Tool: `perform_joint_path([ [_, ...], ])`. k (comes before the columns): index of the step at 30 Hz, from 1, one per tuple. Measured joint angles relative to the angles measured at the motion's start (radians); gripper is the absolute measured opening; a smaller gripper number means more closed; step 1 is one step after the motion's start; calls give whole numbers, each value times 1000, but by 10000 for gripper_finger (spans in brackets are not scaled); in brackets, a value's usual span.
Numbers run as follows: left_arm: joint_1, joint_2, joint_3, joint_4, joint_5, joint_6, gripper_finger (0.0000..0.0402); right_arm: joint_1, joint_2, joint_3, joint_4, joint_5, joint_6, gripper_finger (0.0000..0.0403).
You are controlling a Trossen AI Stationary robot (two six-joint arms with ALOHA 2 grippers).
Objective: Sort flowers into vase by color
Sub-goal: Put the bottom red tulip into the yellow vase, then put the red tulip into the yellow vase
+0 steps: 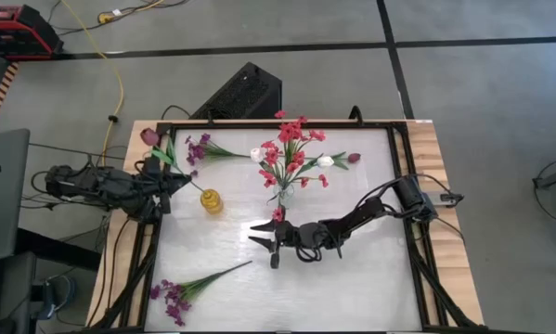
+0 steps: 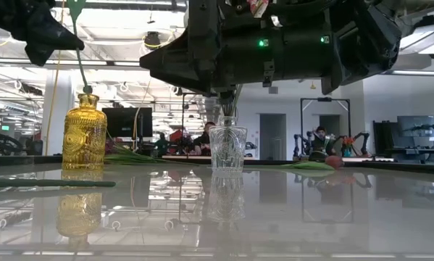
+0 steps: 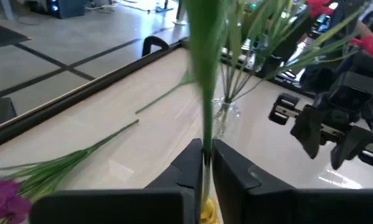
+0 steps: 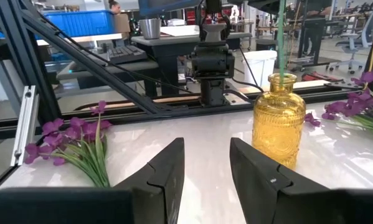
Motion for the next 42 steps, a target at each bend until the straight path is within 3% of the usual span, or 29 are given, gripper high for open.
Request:
perform_joint_path([
  [11,0,267,1,40,95,76,122,11,-1,0,0,-7,0,154],
  [16,1,367,69,16,158,42,148,26,-71,0,-110,-52,-20,154],
  [20,1,424,187,-51,195,15,153,36,-180,0,-317,-57,-32,154],
  [24,1,466,293,-105,155,-5,154,43,-294,0,-531,-57,-31,154],
  [29,1,489,318,-115,59,-68,154,42,-355,0,-628,-57,-31,154],
  [32,1,492,316,-153,60,-106,154,43,-386,0,-721,-64,-11,154],
  [37,0,474,316,-229,140,-143,154,60,-493,0,-1134,-184,136,154],
  [42,-2,474,316,-377,180,-176,154,65,-618,0,-1538,-205,380,154],
])
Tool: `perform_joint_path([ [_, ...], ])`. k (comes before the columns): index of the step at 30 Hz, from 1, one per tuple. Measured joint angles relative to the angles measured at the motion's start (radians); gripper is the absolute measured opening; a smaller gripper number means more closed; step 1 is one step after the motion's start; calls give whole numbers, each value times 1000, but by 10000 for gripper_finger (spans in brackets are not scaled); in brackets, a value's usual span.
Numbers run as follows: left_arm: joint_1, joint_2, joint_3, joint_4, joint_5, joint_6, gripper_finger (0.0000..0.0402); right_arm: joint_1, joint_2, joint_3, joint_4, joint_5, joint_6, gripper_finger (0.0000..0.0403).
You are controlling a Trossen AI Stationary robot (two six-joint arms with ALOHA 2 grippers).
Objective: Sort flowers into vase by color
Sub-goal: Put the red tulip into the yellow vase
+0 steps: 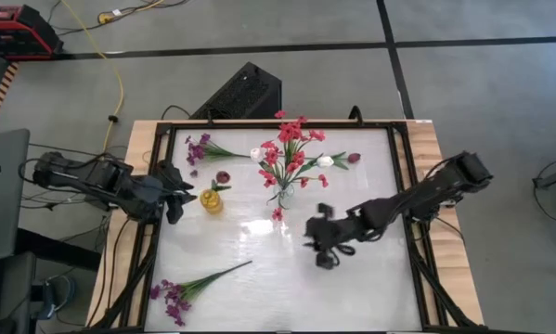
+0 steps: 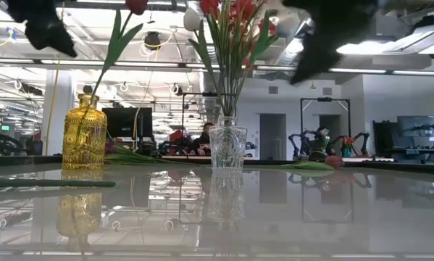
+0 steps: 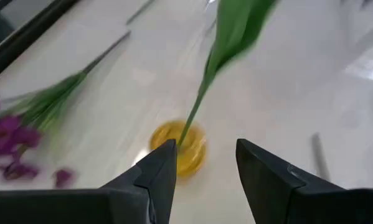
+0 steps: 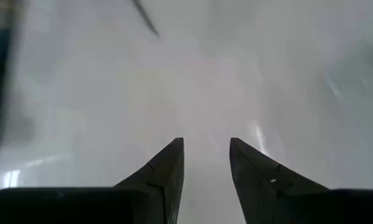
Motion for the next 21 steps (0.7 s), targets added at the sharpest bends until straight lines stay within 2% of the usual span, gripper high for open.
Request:
perform_joint_path([
  [2,0,0,0,-34,-11,13,154,-19,-43,0,-127,1,75,154],
  [6,1,-5,0,-34,-103,117,154,-107,-112,0,-330,50,173,154],
  [10,1,-5,0,27,-173,240,154,-247,-132,-30,-403,70,181,154],
  [18,1,-5,0,132,-157,410,154,-572,-80,-123,-270,57,-161,154],
  [21,1,-5,0,134,-156,417,154,-718,-61,-159,-145,-46,-297,154],
])
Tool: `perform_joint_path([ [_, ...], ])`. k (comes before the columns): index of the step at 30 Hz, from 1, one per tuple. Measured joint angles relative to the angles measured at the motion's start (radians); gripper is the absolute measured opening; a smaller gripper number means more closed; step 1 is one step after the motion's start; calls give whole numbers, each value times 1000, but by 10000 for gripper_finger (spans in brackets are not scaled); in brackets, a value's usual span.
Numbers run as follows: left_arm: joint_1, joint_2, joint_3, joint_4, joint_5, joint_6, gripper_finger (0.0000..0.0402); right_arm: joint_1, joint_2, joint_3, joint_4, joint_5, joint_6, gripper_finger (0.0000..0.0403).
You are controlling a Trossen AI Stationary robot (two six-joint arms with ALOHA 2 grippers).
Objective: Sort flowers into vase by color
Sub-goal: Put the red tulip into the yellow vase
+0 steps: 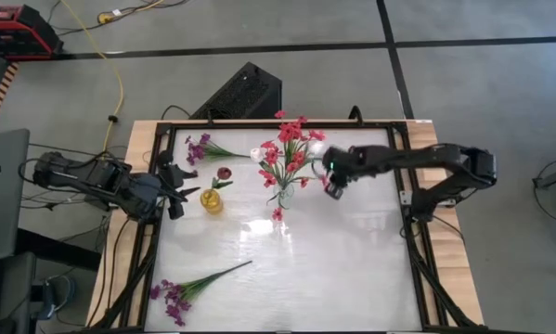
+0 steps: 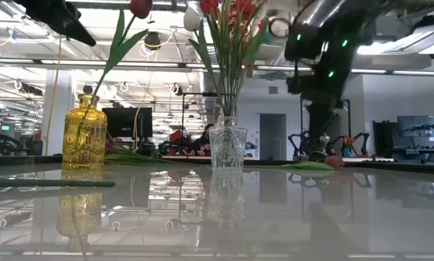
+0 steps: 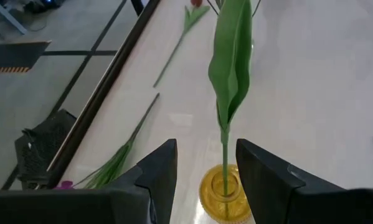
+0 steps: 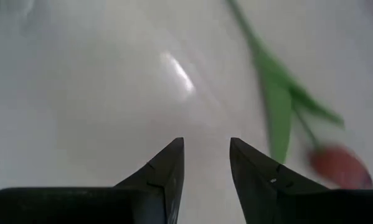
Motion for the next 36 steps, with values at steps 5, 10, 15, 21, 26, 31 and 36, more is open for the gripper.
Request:
perform_joint_path([
  [5,0,0,0,1,0,0,154,-188,31,-30,186,-145,-184,154],
  [10,0,0,0,3,-1,-19,154,-278,109,-30,337,-240,-298,154],
  [15,0,0,0,6,-3,-51,154,-286,214,-29,423,-277,-394,154],
  [21,0,0,0,28,-41,-47,154,-277,285,4,439,-271,-475,154],
  [26,0,0,0,46,-48,-47,154,-278,335,12,488,-249,-487,154],
  [31,0,0,0,47,-28,-51,154,-275,372,17,457,-244,-518,144],
  [36,0,0,35,50,68,-47,154,-267,367,16,423,-234,-530,77],
])
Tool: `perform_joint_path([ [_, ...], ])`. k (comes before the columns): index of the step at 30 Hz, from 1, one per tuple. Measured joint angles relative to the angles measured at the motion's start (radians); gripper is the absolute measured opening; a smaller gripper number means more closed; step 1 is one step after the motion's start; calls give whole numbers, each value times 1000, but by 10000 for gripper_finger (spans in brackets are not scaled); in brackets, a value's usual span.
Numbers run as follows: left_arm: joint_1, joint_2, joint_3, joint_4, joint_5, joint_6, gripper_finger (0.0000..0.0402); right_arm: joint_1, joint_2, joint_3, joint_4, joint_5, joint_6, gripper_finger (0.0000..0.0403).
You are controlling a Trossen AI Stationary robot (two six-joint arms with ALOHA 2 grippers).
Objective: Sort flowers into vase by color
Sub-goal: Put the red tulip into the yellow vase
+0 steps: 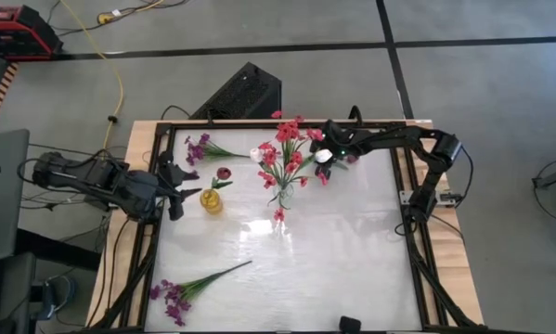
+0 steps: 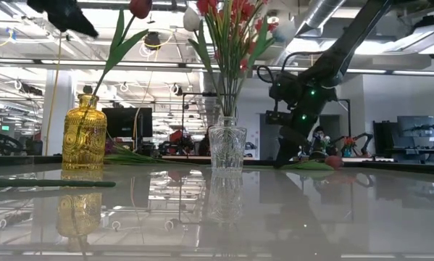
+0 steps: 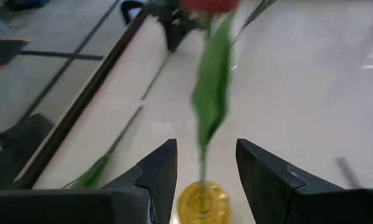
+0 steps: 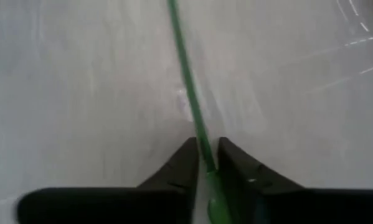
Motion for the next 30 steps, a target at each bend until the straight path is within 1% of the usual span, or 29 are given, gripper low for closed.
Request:
perform_joint_path([
  [3,0,0,55,-24,39,4,154,1,-18,-1,-6,6,-8,24],
  [4,0,0,76,-38,41,3,154,1,-29,-2,-6,8,-8,16],
  [6,0,0,113,-63,28,2,154,1,-54,-5,-11,11,-7,17],
  [9,0,-1,159,-93,-29,2,154,1,-113,-12,-14,33,-7,22],
  [11,0,-3,171,-92,-92,2,154,12,-162,-7,29,119,-20,18],
  [14,5,-5,172,-103,-199,5,154,39,-218,-6,75,268,-92,15],
  [16,18,-5,172,-122,-226,23,154,64,-245,-7,124,347,-143,15],
  [20,54,-5,172,-114,-221,53,154,112,-306,-5,242,471,-247,15],
  [22,81,-5,172,-85,-222,95,154,136,-325,-6,289,540,-310,15],
  [24,121,-4,172,-52,-218,136,153,158,-347,-6,361,641,-384,15],
  [27,191,-4,172,-38,-152,159,148,171,-387,-6,496,766,-495,15],
  [30,247,-4,172,-44,-89,152,143,170,-420,-6,651,806,-609,15],
])
